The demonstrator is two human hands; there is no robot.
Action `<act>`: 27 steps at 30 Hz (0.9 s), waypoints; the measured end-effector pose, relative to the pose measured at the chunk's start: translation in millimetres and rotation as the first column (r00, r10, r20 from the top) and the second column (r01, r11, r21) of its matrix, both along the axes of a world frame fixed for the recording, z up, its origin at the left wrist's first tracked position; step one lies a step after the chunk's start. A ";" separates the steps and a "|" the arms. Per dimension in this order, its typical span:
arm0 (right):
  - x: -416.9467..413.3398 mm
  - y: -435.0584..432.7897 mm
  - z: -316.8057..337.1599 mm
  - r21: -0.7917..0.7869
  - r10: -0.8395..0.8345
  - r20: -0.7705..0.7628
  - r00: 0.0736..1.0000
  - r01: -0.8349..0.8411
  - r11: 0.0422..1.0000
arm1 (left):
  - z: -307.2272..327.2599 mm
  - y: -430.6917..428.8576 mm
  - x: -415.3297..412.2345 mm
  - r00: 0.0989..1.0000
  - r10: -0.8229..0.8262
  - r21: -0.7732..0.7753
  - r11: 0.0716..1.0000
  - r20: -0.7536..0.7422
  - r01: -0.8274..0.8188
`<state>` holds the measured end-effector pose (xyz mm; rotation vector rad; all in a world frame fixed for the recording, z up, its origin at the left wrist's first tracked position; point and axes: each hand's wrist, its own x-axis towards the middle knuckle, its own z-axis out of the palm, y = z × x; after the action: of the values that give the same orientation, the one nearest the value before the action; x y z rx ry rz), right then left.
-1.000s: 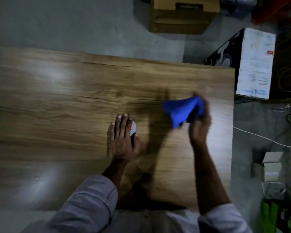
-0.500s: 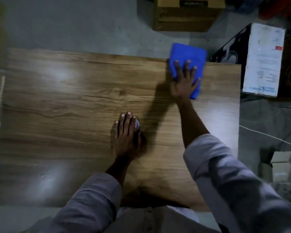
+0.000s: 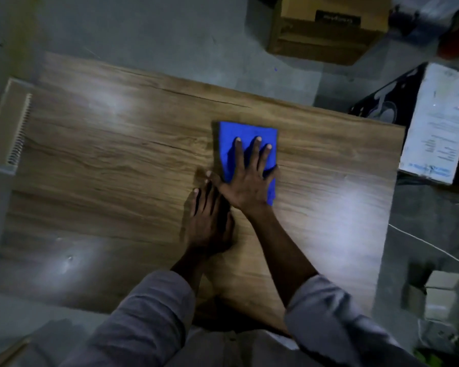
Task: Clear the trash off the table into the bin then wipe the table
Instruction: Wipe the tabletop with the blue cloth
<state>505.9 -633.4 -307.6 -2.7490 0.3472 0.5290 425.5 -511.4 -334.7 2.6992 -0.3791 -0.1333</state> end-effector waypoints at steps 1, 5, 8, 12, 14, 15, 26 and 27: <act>2.3 5.1 -8.0 -0.032 0.018 0.032 0.999 -0.017 0.999 | 0.5 -0.4 0.2 1.000 -0.006 0.025 1.000 0.005 0.006; -9.9 -32.9 -30.4 -0.093 0.090 0.223 0.971 -0.070 0.993 | 0.7 1.2 -0.1 1.000 -0.003 0.039 0.999 -0.012 0.003; -29.6 -105.8 -40.4 -0.111 -0.143 0.290 0.946 0.182 0.977 | -0.4 3.8 -0.9 0.999 0.004 0.047 0.999 -0.045 -0.002; -16.9 -183.1 -33.6 -0.123 -0.472 0.243 0.848 0.509 0.852 | -1.0 2.8 -1.1 0.998 -0.004 0.024 1.000 -0.058 0.006; 10.6 -196.6 -32.4 -0.137 -0.506 0.214 0.836 0.538 0.831 | -0.1 1.4 -1.6 0.998 0.013 -0.003 1.000 -0.063 -0.014; 26.7 -194.7 -31.2 -0.129 -0.507 0.206 0.837 0.537 0.834 | 0.2 0.8 -1.5 0.998 0.022 -0.008 1.000 -0.064 -0.023; 12.3 -62.4 -34.1 0.025 0.678 0.329 0.657 -0.724 0.690 | -4.4 2.5 -0.7 1.000 0.015 -0.019 1.000 -0.009 -0.015; 8.8 -78.3 -34.7 0.037 0.684 0.341 0.645 -0.736 0.676 | -4.4 2.9 -0.9 1.000 0.018 -0.024 1.000 -0.016 -0.018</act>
<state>514.7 -711.7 -342.4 -2.6401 -0.8760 0.2690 424.6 -508.5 -339.1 2.6755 -0.3496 -0.1444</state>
